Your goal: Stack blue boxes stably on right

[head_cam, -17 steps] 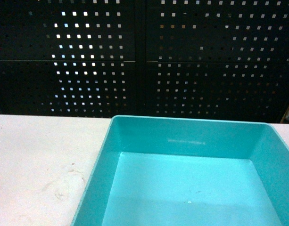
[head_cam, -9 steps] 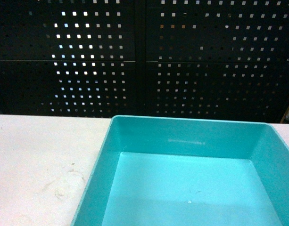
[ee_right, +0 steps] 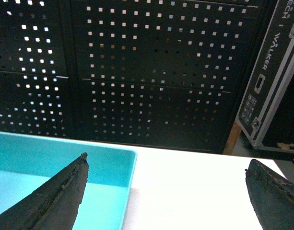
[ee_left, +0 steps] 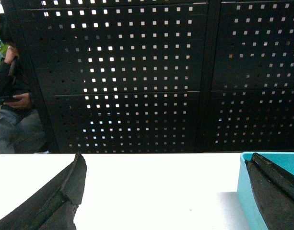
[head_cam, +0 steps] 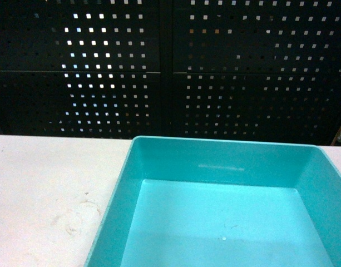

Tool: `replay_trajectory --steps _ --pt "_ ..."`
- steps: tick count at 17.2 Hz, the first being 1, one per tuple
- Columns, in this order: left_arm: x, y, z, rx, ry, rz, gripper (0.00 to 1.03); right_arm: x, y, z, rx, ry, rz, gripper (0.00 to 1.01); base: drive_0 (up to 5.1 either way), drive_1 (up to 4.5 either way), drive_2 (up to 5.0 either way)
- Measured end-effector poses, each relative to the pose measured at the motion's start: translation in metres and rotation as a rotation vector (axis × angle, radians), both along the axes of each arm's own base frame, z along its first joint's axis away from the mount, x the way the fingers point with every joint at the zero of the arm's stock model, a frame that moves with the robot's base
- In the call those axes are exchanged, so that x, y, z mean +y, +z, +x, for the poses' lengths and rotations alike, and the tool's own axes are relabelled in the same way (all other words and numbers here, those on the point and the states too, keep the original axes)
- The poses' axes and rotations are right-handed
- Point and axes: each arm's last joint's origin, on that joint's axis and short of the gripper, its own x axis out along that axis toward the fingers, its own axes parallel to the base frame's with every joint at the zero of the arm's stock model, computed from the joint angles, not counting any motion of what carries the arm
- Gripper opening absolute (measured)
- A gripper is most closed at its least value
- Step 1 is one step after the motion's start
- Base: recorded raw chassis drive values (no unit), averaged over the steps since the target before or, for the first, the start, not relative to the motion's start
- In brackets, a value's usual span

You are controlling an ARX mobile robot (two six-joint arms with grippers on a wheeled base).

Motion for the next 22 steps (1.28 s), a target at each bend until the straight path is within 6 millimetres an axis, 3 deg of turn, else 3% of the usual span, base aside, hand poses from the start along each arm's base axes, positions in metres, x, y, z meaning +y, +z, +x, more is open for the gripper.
replay_trajectory --steps 2,4,8,11,16,22 --pt "-0.004 0.027 0.032 -0.014 -0.091 0.024 0.98 -0.001 0.024 0.029 -0.037 0.019 -0.034 0.98 0.0 0.00 0.0" --pt "-0.013 0.036 0.063 0.075 -0.161 0.032 0.98 0.006 0.035 0.057 0.001 0.057 -0.070 0.98 0.0 0.00 0.0" --pt "-0.049 0.042 0.110 0.210 -0.293 0.085 0.98 0.026 0.030 0.093 0.129 0.116 -0.164 0.98 0.0 0.00 0.0" --pt "-0.064 0.037 0.140 0.327 -0.294 0.120 0.98 0.033 0.018 0.118 0.214 0.129 -0.204 0.98 0.0 0.00 0.0" --pt "-0.085 0.010 0.158 0.512 -0.280 0.116 0.98 0.038 -0.003 0.147 0.312 0.132 -0.262 0.98 0.0 0.00 0.0" --pt "-0.099 -0.024 0.163 0.615 -0.238 0.121 0.98 0.038 -0.035 0.158 0.416 0.133 -0.272 0.98 0.0 0.00 0.0"
